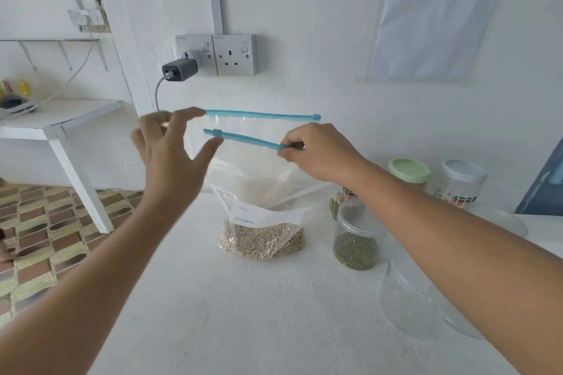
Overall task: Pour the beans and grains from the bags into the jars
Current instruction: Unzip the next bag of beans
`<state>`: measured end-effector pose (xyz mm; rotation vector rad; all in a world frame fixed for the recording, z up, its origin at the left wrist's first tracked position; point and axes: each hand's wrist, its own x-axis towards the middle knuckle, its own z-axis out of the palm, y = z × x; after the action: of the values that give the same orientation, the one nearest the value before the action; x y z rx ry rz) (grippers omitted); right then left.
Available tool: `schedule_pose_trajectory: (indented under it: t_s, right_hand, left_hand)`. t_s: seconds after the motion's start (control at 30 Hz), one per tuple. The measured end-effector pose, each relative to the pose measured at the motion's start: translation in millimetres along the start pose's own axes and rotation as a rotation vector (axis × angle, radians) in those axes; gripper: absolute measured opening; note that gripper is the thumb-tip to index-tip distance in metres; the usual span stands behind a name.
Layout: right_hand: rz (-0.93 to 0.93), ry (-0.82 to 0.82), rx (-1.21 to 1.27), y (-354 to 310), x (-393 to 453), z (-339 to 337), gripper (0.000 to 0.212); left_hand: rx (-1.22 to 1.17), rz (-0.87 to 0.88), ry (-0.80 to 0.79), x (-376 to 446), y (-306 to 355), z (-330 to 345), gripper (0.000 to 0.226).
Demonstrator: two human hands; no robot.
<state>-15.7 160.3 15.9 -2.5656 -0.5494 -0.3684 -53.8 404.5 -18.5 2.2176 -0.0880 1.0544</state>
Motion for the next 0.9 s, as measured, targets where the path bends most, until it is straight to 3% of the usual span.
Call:
schedule_pose_trajectory:
  t_s: [0.1,0.17,0.23,0.4,0.5,0.67,0.77,0.9]
  right_hand:
    - [0.017,-0.003,0.067,0.5,-1.0,-0.1,0.010]
    - [0.028,-0.024,0.118,2.1,-2.5,1.6,0.010]
    - [0.035,-0.040,0.156,1.1,-5.0,3.4,0.017]
    - [0.045,-0.059,0.204,-3.1,-13.1,4.2,0.035]
    - [0.062,-0.097,0.252,-2.1,-16.5,2.8,0.038]
    - [0.144,-0.176,0.592,0.4,-12.6,-5.9,0.033]
    - [0.174,-0.109,0.663,3.3,-5.7,-14.2,0.033]
    - [0.189,0.003,0.698,-0.7,3.3,-21.7,0.030]
  left_hand:
    - [-0.113,-0.082,-0.083,-39.2,23.8,5.6,0.030]
    - [-0.333,-0.265,-0.219,-53.6,39.5,13.4,0.020]
    - [-0.488,-0.457,-0.276,-57.9,50.7,18.4,0.024]
    - [-0.633,-0.706,-0.232,-52.0,61.6,29.3,0.036]
    - [-0.693,-0.847,-0.180,-47.3,61.3,36.8,0.029]
    - [-0.655,-0.778,-0.147,-50.8,66.4,38.9,0.025]
    - [-0.683,-0.659,-0.105,-52.1,67.6,26.7,0.030]
    - [-0.854,-0.666,-0.031,-31.2,62.7,6.9,0.033]
